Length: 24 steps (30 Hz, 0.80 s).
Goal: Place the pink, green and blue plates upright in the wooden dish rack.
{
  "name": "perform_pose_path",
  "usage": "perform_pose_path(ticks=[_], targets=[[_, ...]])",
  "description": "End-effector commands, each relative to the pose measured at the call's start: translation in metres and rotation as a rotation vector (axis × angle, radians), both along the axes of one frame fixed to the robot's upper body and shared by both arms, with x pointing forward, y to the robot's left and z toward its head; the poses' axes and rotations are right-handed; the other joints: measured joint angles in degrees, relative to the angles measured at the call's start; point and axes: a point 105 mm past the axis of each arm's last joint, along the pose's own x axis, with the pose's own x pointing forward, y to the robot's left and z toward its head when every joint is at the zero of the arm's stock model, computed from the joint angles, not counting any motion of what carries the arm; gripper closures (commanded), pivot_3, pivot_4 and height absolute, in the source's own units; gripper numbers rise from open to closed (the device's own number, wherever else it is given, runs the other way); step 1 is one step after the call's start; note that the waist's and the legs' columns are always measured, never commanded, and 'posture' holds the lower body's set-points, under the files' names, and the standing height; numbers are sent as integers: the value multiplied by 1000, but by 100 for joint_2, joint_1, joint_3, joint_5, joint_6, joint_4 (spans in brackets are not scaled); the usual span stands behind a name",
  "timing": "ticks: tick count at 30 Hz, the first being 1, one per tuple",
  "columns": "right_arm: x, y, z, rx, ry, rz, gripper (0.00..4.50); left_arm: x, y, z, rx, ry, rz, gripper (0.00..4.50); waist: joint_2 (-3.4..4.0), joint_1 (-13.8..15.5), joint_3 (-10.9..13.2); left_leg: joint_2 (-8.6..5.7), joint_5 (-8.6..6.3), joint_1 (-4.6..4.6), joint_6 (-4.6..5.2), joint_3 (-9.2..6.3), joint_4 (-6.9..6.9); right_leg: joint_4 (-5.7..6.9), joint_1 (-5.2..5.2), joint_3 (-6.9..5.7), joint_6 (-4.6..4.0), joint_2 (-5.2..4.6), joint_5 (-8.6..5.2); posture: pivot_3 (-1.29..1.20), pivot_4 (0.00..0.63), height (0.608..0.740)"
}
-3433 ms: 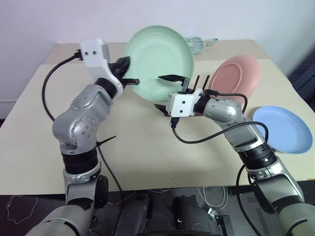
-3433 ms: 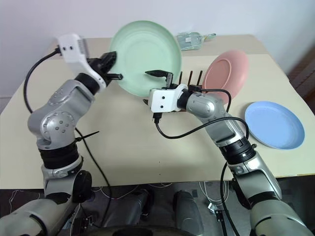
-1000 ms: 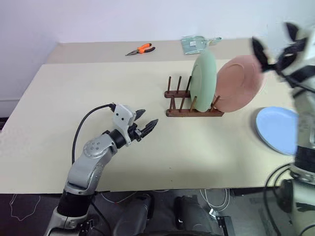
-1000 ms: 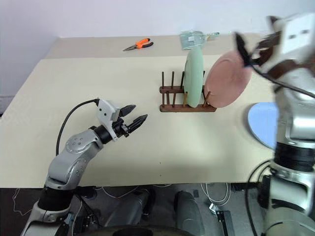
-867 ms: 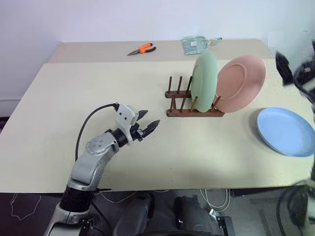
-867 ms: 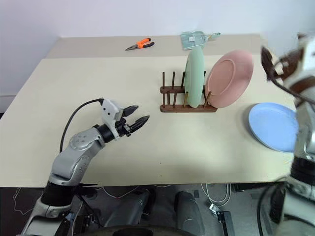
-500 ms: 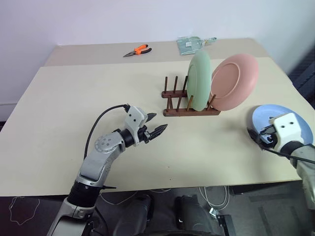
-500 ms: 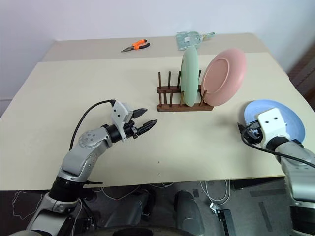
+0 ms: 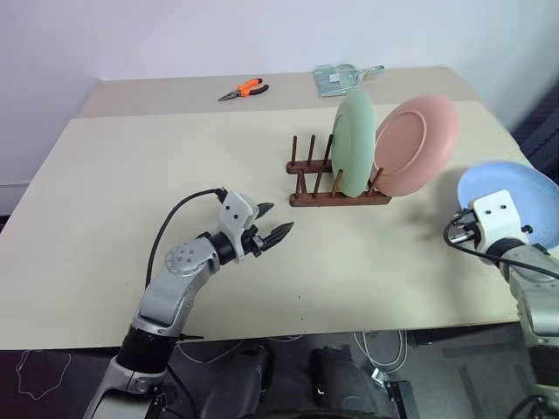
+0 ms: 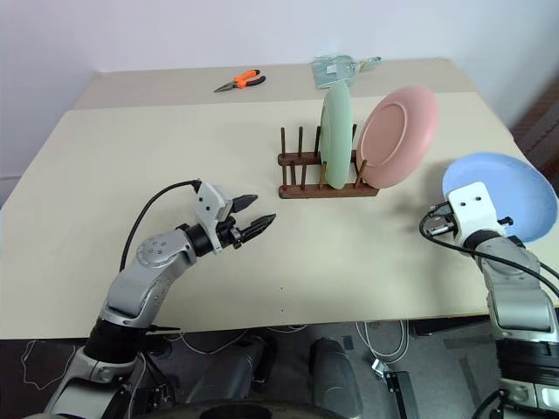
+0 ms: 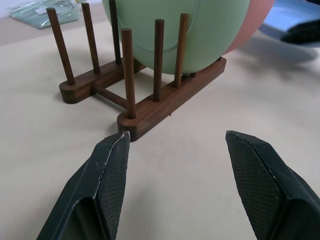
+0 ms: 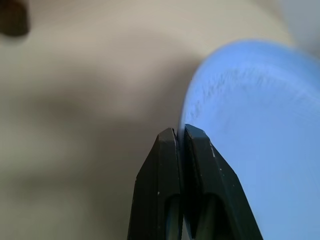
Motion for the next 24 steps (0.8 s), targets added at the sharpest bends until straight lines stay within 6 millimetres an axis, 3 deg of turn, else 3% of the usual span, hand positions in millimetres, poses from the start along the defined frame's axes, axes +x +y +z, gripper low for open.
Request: perform_pose_path(ticks=[1, 3, 5, 7, 9, 11, 13, 14, 17, 20, 24], targets=[[3, 1, 72, -56, -262, 14, 4463, 1, 4, 12, -8, -59, 13, 1355, 0, 0, 0, 1, 0, 0, 0, -1, -1, 1, 0, -2, 0, 0, 0, 0, 150, 727], [2, 18, 125, -18, -467, 84, 4463, 4, 8, 13, 0, -70, 30, 1355, 1, -4, 0, 1, 0, 0, 0, -1, -2, 2, -1, -2, 1, 1, 0, 0, 150, 727], [-3, 33, 160, 19, -600, 157, 4463, 8, 12, 14, 6, -84, 51, 1355, 4, -8, 3, 1, 1, 0, 0, -1, -4, 1, -2, -1, 2, 1, 1, 0, 150, 727], [-11, 70, 202, 224, -716, 362, 4463, 19, 28, 18, 24, -132, 136, 1355, 3, -12, 4, 1, 1, 0, 0, -4, -6, 1, -3, -5, 1, 1, 0, 0, 150, 727], [-22, 104, 225, 384, -743, 572, 4463, 27, 42, 19, 37, -164, 207, 1355, 5, -24, 4, 2, 1, 0, 0, -4, -7, 3, -6, -2, 1, 2, 1, 0, 150, 727], [-30, 122, 232, 442, -730, 683, 4463, 31, 49, 19, 41, -175, 237, 1355, -8, 7, 0, 4, 2, 0, 1, -14, -13, 2, -5, -10, -1, 2, 0, 0, 150, 727], [-45, 177, 243, 718, -693, 976, 4463, 36, 67, 19, 70, -194, 292, 1355, -21, 8, -2, 2, -1, -5, 5, -26, -12, -8, 1, -22, -1, 0, 0, 0, 150, 727], [-52, 194, 246, 808, -665, 1069, 4463, 37, 72, 19, 79, -200, 307, 1355, -15, -6, -1, 2, -2, -5, 6, -25, -11, -9, 0, -19, -2, 0, 2, 0, 150, 727], [-56, 245, 232, 1112, -491, 1240, 4463, 36, 78, 16, 100, -204, 318, 1355, -13, -41, -2, 0, -1, -6, 7, -17, -15, 5, -14, -7, -2, 0, 2, 0, 150, 727], [-42, 267, 210, 1253, -341, 1213, 4463, 32, 79, 16, 91, -204, 322, 1355, -11, -2, -1, -1, 2, -12, 3, -19, -22, 13, -26, -9, -4, 1, 2, 0, 150, 727], [-18, 273, 191, 1331, -243, 1105, 4463, 24, 79, 13, 89, -194, 327, 1355, -10, 1, -1, -11, 0, -12, 7, -18, -10, 2, -23, -5, -1, -3, 5, 0, 150, 727]])
